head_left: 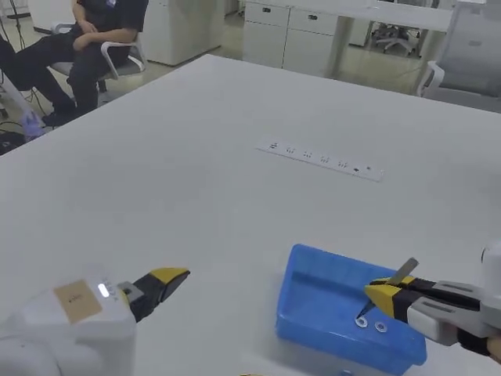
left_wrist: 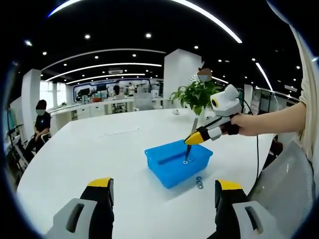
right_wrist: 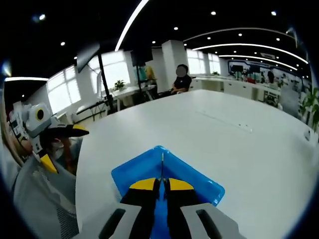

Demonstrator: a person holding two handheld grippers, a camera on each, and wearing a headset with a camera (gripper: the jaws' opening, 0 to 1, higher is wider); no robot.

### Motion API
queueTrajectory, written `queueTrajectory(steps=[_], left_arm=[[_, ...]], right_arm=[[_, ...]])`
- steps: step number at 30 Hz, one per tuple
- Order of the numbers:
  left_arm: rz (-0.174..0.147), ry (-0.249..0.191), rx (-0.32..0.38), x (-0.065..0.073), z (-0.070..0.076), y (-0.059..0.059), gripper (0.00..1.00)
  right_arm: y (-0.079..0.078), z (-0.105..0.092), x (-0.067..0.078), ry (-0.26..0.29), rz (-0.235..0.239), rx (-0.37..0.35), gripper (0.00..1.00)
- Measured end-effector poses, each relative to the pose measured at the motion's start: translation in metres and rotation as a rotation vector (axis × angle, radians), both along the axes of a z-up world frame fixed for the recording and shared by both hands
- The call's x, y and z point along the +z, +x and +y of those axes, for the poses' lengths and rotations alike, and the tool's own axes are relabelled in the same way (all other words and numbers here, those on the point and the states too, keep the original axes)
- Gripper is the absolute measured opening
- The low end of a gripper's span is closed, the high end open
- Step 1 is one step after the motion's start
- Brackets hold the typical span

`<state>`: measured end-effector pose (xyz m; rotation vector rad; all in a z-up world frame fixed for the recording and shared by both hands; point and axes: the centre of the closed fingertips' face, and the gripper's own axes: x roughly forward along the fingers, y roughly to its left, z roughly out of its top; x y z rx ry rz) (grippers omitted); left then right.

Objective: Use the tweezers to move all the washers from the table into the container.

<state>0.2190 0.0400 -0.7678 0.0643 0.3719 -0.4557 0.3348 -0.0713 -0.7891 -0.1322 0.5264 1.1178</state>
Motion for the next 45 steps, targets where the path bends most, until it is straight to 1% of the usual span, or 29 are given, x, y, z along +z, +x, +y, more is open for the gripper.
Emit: queueTrajectory(steps=[2, 5, 6, 9, 11, 13, 16, 18, 19, 23, 24, 25, 27, 28, 29, 32, 34, 38, 41, 45], left_arm=[[0.002, 0.004, -0.003, -0.001, 0.000, 0.000, 0.85], [0.004, 0.006, -0.007, -0.001, -0.001, 0.000, 0.85], [0.006, 0.007, -0.008, -0.002, -0.002, -0.001, 0.85], [0.006, 0.007, -0.011, -0.002, -0.002, -0.001, 0.85], [0.007, 0.010, -0.011, -0.002, -0.003, -0.001, 0.85], [0.007, 0.010, -0.011, -0.002, -0.003, -0.001, 0.85], [0.006, 0.009, -0.009, -0.002, -0.002, 0.000, 0.85], [0.006, 0.009, -0.006, -0.002, -0.002, 0.000, 0.85], [0.007, 0.008, -0.005, -0.002, -0.001, 0.000, 0.85], [0.006, 0.010, -0.004, -0.002, -0.001, 0.000, 0.85], [0.007, 0.008, -0.004, -0.002, -0.001, 0.000, 0.84], [0.008, 0.008, -0.003, -0.002, -0.001, 0.001, 0.84], [0.008, 0.010, -0.003, -0.003, 0.000, 0.001, 0.84], [0.009, 0.011, -0.004, -0.003, 0.000, 0.001, 0.84], [0.009, 0.010, -0.005, -0.003, 0.000, 0.001, 0.84], [0.009, 0.012, -0.004, -0.003, 0.000, 0.001, 0.84], [0.009, 0.011, -0.003, -0.004, 0.000, 0.001, 0.84], [0.011, 0.013, -0.003, -0.004, 0.001, 0.001, 0.84], [0.013, 0.014, -0.004, -0.005, 0.001, 0.001, 0.84], [0.015, 0.018, -0.008, -0.006, 0.001, 0.000, 0.84]], right_arm=[[-0.006, 0.001, 0.011, 0.020, -0.027, 0.012, 0.04], [-0.016, 0.003, 0.023, 0.053, -0.032, 0.033, 0.04], [-0.020, 0.004, 0.026, 0.067, -0.032, 0.036, 0.04], [-0.031, 0.006, 0.031, 0.089, -0.022, 0.058, 0.04], [-0.040, 0.008, 0.032, 0.102, 0.000, 0.070, 0.04], [-0.045, 0.010, 0.029, 0.103, 0.007, 0.075, 0.04], [-0.058, 0.013, 0.015, 0.091, 0.039, 0.091, 0.04], [-0.062, 0.014, 0.008, 0.083, 0.057, 0.094, 0.04], [-0.065, 0.014, 0.001, 0.079, 0.075, 0.096, 0.04], [-0.069, 0.013, -0.017, 0.044, 0.108, 0.100, 0.04], [-0.069, 0.013, -0.019, 0.042, 0.112, 0.101, 0.04], [-0.071, 0.012, -0.021, 0.041, 0.129, 0.100, 0.04], [-0.073, 0.013, -0.023, 0.041, 0.136, 0.101, 0.04], [-0.074, 0.013, -0.025, 0.029, 0.134, 0.103, 0.04], [-0.075, 0.013, -0.027, 0.020, 0.123, 0.106, 0.04], [-0.078, 0.013, -0.034, 0.006, 0.132, 0.116, 0.04], [-0.079, 0.013, -0.035, 0.007, 0.139, 0.116, 0.04], [-0.079, 0.013, -0.038, -0.003, 0.137, 0.118, 0.04], [-0.078, 0.013, -0.038, -0.012, 0.128, 0.119, 0.04], [-0.082, 0.014, -0.038, -0.030, 0.113, 0.136, 0.04]])
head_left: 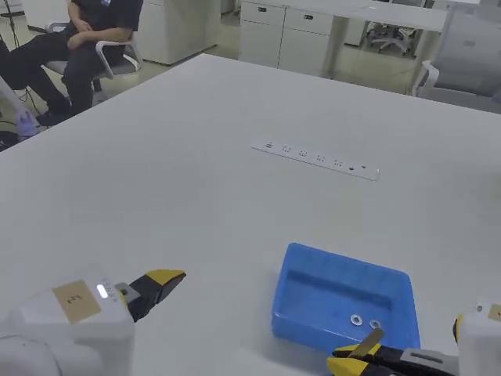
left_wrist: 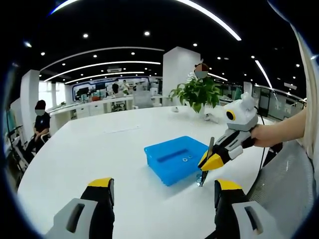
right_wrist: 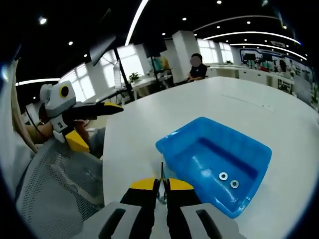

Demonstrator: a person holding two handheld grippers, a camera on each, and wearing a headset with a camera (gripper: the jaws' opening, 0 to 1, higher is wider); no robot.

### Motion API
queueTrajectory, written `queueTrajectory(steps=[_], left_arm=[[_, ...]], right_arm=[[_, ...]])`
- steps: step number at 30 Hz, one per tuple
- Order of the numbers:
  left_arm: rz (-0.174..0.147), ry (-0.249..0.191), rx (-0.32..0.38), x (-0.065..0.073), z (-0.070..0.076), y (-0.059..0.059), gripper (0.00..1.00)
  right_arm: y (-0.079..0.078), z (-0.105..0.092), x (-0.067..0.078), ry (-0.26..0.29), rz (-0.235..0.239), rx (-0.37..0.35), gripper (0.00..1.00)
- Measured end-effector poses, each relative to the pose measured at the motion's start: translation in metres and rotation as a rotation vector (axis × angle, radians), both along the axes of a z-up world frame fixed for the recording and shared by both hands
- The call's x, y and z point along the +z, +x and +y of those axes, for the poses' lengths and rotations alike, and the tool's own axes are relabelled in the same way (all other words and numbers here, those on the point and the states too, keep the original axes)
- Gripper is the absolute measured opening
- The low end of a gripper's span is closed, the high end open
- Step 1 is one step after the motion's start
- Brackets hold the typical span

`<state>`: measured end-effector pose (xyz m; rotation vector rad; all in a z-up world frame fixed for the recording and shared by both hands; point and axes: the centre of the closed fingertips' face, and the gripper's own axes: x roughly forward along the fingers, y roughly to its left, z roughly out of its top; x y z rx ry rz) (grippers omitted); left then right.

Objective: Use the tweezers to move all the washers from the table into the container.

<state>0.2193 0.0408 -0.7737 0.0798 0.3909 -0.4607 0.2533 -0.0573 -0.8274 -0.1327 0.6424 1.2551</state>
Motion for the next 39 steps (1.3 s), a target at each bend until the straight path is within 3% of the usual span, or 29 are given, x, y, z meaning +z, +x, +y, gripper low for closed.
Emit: queueTrajectory(steps=[7, 12, 14, 21, 24, 30, 33, 35, 39], left_arm=[[-0.011, -0.021, 0.005, 0.003, 0.000, 0.000, 0.84], [-0.005, -0.009, 0.002, 0.002, -0.001, 0.000, 0.84], [-0.006, -0.011, 0.002, 0.002, -0.001, 0.000, 0.84], [-0.005, -0.006, -0.005, 0.002, -0.003, -0.001, 0.84], [-0.007, -0.010, -0.001, 0.003, -0.002, 0.000, 0.84], [-0.008, -0.008, -0.001, 0.003, -0.002, 0.000, 0.84], [-0.008, -0.010, 0.002, 0.004, -0.002, 0.000, 0.84], [-0.007, -0.008, 0.003, 0.003, -0.002, 0.000, 0.84], [-0.009, -0.011, 0.001, 0.004, -0.002, 0.000, 0.84]], right_arm=[[-0.009, 0.007, 0.000, -0.014, -0.055, 0.049, 0.04], [-0.013, 0.009, -0.002, -0.032, -0.098, 0.062, 0.05], [-0.012, 0.007, -0.005, -0.065, -0.145, 0.080, 0.04], [-0.012, 0.005, -0.006, -0.082, -0.153, 0.093, 0.03], [-0.013, 0.006, -0.006, -0.102, -0.186, 0.100, 0.03], [-0.010, 0.006, -0.006, -0.099, -0.162, 0.061, 0.02], [-0.011, 0.007, 0.000, -0.031, -0.069, 0.014, 0.03], [-0.008, 0.006, 0.008, 0.011, -0.057, -0.006, 0.03], [-0.001, -0.001, 0.016, 0.008, -0.076, -0.032, 0.03]])
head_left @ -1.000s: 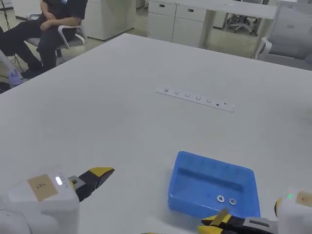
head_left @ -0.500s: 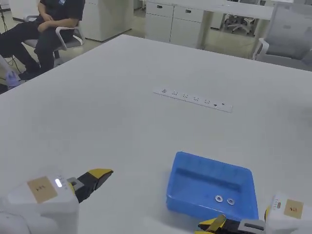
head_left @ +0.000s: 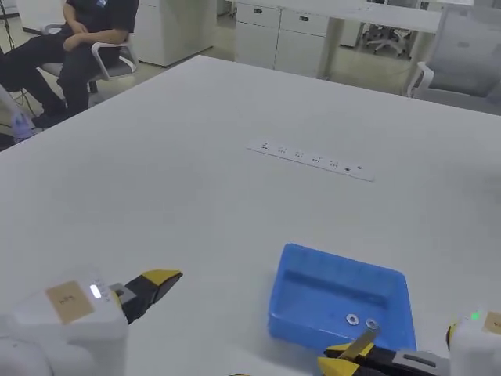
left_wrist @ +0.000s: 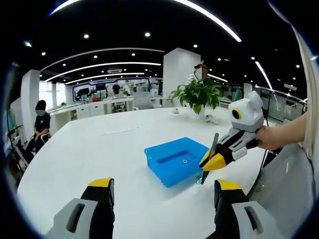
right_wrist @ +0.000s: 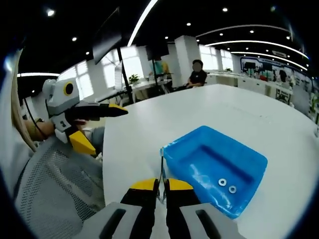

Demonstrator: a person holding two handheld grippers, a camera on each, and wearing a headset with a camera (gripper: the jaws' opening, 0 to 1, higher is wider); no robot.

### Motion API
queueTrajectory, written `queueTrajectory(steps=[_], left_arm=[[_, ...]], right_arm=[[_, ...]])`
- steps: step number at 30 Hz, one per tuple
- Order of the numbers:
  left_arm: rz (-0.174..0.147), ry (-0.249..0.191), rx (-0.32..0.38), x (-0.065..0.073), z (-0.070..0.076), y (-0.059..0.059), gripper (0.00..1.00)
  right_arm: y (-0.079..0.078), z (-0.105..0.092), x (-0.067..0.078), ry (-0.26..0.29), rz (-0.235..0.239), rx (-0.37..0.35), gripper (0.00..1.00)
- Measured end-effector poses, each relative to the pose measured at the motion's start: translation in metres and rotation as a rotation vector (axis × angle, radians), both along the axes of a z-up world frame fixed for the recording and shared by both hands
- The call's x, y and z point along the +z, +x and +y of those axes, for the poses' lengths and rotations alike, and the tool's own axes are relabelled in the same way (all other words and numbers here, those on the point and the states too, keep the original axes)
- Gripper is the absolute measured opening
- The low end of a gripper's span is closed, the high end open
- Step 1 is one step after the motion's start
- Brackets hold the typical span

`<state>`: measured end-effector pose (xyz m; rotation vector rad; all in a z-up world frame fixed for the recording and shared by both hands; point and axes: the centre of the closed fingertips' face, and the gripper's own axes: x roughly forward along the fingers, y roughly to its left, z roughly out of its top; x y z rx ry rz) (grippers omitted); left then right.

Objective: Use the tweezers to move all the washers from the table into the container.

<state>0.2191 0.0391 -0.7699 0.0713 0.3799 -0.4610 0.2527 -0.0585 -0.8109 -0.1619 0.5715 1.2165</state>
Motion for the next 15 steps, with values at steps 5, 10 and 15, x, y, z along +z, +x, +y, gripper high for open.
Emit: queueTrajectory(steps=[5, 10, 15], left_arm=[[0.002, 0.003, -0.006, -0.001, -0.001, 0.000, 0.84], [0.001, 0.002, -0.007, -0.001, -0.001, 0.000, 0.84], [0.001, 0.001, -0.010, -0.001, -0.001, 0.000, 0.84]], right_arm=[[0.008, -0.005, 0.018, 0.049, 0.003, -0.025, 0.03], [0.015, -0.008, 0.032, 0.082, 0.001, -0.043, 0.03], [0.020, -0.009, 0.044, 0.109, -0.004, -0.060, 0.03]])
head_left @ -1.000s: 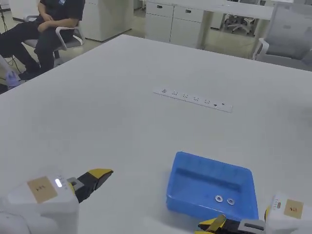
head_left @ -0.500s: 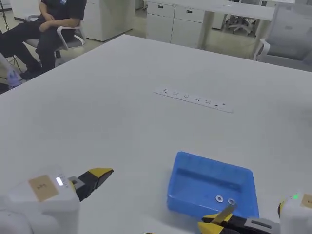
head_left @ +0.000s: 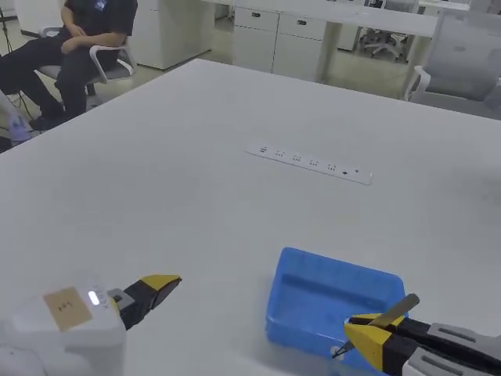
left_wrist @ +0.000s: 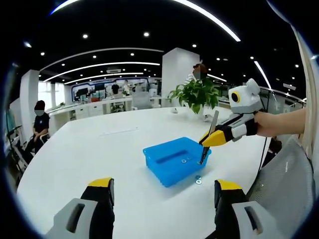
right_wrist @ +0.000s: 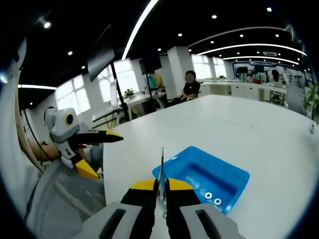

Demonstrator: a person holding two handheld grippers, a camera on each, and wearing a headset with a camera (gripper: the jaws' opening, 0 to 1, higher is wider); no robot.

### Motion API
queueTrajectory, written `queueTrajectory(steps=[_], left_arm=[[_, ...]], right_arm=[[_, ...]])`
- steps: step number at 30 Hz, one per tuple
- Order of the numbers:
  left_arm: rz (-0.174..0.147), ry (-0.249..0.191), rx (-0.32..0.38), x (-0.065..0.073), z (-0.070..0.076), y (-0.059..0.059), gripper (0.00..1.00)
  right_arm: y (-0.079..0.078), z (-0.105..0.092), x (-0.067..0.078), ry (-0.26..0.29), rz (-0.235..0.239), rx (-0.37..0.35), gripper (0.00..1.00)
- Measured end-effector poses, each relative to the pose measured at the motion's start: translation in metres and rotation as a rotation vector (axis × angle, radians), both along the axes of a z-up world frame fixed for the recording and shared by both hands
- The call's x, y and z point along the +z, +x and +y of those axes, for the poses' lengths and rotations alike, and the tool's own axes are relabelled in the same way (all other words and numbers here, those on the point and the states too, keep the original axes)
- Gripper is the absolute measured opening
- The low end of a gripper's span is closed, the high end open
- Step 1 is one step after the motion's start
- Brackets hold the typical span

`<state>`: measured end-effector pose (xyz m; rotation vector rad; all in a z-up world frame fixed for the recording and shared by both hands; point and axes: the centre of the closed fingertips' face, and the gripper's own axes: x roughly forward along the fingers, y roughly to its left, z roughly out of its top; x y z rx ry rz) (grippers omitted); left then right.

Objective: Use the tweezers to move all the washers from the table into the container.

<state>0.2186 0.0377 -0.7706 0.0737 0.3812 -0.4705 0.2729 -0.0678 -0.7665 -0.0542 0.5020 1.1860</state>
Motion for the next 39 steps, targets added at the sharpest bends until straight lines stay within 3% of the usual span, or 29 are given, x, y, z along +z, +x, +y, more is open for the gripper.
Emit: queueTrajectory(steps=[8, 19, 29, 39], left_arm=[[-0.003, -0.011, -0.001, 0.001, 0.000, 0.000, 0.84], [-0.006, -0.012, 0.007, 0.002, 0.001, 0.000, 0.84], [-0.009, -0.013, 0.015, 0.002, 0.002, 0.001, 0.84], [-0.008, -0.011, 0.018, 0.002, 0.003, 0.001, 0.84]], right_arm=[[0.011, -0.002, 0.019, 0.018, -0.035, -0.014, 0.03], [0.036, 0.001, 0.025, 0.035, -0.024, -0.049, 0.03], [0.051, 0.008, 0.022, 0.003, -0.036, -0.024, 0.03], [0.060, 0.014, 0.005, -0.039, -0.013, -0.007, 0.03]])
